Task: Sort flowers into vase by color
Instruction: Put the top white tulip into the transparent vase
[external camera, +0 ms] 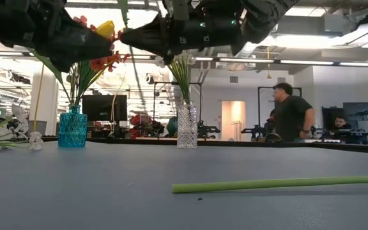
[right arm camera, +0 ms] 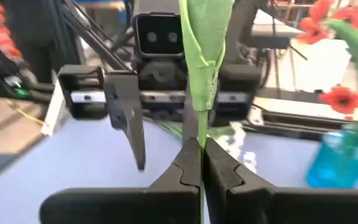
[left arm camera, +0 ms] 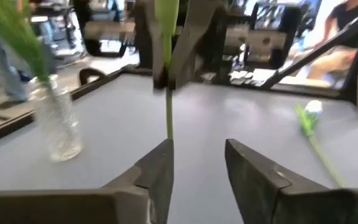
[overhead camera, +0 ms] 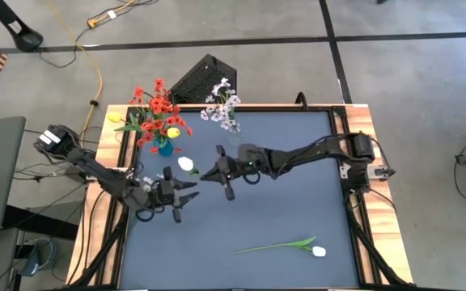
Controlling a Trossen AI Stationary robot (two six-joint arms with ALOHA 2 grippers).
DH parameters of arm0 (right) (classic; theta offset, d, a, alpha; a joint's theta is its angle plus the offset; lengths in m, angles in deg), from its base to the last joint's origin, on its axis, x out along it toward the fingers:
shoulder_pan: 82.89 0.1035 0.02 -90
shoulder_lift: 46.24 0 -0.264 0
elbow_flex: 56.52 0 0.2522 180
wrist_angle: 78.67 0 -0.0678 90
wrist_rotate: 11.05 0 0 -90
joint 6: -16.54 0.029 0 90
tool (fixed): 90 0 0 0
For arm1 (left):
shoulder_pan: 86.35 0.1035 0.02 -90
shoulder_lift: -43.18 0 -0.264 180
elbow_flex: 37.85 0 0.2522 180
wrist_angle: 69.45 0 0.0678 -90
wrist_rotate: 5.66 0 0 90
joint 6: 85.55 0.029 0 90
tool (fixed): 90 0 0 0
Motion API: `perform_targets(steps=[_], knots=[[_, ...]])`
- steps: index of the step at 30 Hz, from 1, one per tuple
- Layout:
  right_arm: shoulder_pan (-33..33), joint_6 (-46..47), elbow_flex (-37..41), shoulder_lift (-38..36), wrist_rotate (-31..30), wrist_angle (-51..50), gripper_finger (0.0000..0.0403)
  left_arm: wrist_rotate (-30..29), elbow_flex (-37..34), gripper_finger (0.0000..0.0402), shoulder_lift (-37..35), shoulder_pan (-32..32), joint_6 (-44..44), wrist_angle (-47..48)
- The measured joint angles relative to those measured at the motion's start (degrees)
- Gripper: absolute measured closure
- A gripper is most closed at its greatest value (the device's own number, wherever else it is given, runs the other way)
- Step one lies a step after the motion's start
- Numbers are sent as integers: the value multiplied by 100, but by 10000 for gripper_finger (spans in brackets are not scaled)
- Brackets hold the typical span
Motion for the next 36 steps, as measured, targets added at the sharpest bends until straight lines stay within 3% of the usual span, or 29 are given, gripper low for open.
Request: perform_targets(steps=[5, 10, 14, 19, 27, 36], knots=[[-329, -157, 1000, -839, -432, 397, 379, -77, -2, 246, -551, -186, -566, 1156], [-822, 218, 2692, -1791, -1130, 2368, 379, -65, -2, 244, -738, -259, -910, 1669], [-1177, 248, 3473, -2316, -1724, 3510, 379, -108, -1, 244, -714, -195, -808, 1623], [-1601, 219, 3510, -2269, -1875, 4303, 379, -108, -2, 245, -711, -130, -833, 1635], [-2354, 787, 3050, -1352, -1553, 4875, 379, -95, -2, 245, -698, -133, -1016, 1629], [-2457, 963, 2925, -1126, -1419, 4991, 379, -15, -2, 245, -698, -133, -1071, 1652]])
